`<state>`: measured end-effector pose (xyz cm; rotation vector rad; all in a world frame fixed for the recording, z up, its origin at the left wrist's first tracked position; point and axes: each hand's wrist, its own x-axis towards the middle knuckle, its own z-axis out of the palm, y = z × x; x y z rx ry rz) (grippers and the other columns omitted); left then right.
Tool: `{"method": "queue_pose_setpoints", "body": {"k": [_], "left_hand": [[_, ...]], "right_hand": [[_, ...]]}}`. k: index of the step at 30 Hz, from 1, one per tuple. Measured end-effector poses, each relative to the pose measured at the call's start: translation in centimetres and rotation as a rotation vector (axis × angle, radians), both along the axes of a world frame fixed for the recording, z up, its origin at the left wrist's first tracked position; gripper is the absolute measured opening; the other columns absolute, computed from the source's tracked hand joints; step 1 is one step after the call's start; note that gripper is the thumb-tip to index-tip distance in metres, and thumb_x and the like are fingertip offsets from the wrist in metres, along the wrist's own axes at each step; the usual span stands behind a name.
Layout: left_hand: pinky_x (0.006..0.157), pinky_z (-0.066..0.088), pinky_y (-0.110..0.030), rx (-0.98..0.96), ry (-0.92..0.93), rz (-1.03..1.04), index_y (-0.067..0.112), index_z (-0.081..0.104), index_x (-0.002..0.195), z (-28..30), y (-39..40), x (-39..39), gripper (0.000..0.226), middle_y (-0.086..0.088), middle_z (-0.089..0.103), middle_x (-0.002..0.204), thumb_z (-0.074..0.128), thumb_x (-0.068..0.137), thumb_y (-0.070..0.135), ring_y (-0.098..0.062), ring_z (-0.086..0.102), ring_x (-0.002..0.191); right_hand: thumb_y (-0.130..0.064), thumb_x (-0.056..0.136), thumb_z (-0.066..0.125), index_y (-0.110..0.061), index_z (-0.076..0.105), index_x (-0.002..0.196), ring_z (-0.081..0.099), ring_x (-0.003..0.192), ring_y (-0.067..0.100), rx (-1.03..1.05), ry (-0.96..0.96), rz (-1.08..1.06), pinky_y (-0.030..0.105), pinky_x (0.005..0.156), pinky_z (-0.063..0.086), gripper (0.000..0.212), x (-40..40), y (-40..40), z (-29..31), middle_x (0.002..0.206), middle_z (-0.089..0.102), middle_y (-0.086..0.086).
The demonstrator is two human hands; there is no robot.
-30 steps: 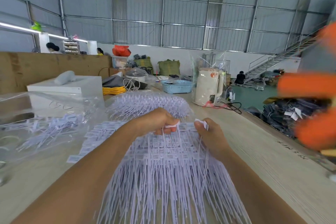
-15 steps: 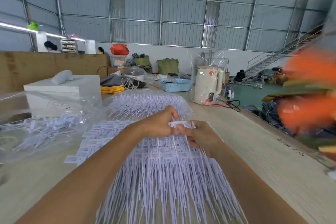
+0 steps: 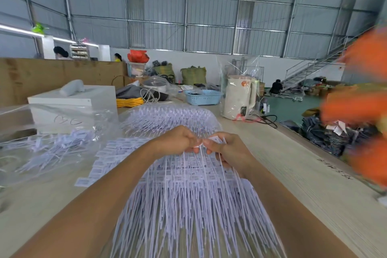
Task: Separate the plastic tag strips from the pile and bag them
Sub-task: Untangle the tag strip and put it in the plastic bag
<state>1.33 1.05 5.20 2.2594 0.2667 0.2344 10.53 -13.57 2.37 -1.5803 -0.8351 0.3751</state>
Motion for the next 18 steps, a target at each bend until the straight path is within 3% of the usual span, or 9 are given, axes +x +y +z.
{"method": "queue_pose_setpoints", "body": {"k": [3,5,8,12,15,18], "left_hand": [[0.05,0.035,-0.017,-0.052,-0.015,0.042,0.017,0.062,0.06,0.2,-0.1,0.4,0.034,0.015,0.058,0.045,0.059,0.092,0.026,0.005,0.049,0.044],[0.044,0.031,-0.017,-0.121,-0.024,0.054,0.017,0.061,0.057,0.4,-0.2,0.5,0.034,0.012,0.057,0.043,0.061,0.091,0.022,0.0,0.045,0.038],[0.041,0.022,-0.018,-0.231,0.0,0.036,0.016,0.061,0.043,0.6,-0.2,0.6,0.046,0.008,0.052,0.041,0.06,0.089,0.012,-0.008,0.033,0.04],[0.04,0.016,-0.017,-0.27,0.025,0.02,0.016,0.057,0.037,0.3,0.1,0.6,0.052,0.004,0.04,0.041,0.056,0.089,0.009,-0.009,0.022,0.037],[0.042,0.015,-0.02,-0.25,0.031,0.02,0.016,0.056,0.036,0.3,0.2,0.6,0.052,0.001,0.035,0.045,0.058,0.089,0.011,-0.011,0.02,0.039],[0.039,0.016,-0.015,-0.27,0.084,-0.057,0.017,0.053,0.034,0.5,0.2,0.3,0.055,0.007,0.035,0.037,0.057,0.089,0.012,-0.007,0.021,0.032]], "right_hand": [[-0.011,0.086,0.065,-0.003,0.066,0.079,0.039,0.043,0.007,0.125,-0.132,-0.019,0.017,0.037,0.029,0.01,-0.1,0.2,-0.3,0.06,0.057,0.001],[0.0,0.085,0.063,0.007,0.065,0.081,0.046,0.049,0.0,0.239,-0.245,-0.003,0.011,0.046,0.037,0.008,0.0,0.4,-0.4,0.062,0.055,0.002],[0.009,0.083,0.062,0.002,0.066,0.078,0.048,0.06,-0.001,0.29,-0.417,0.025,0.016,0.061,0.041,0.009,0.3,0.7,-1.0,0.066,0.055,0.003],[0.008,0.084,0.061,-0.011,0.065,0.075,0.05,0.062,0.0,0.322,-0.458,0.023,0.024,0.063,0.043,0.022,0.7,1.0,-1.5,0.067,0.057,-0.002],[0.006,0.084,0.062,-0.01,0.064,0.072,0.048,0.06,0.0,0.316,-0.453,0.015,0.018,0.06,0.041,0.02,0.8,1.2,-1.7,0.065,0.056,-0.001],[-0.005,0.087,0.062,-0.015,0.052,0.065,0.043,0.055,0.008,0.191,-0.313,-0.309,0.024,0.053,0.036,0.026,2.5,0.2,-2.2,0.061,0.048,-0.003]]}}
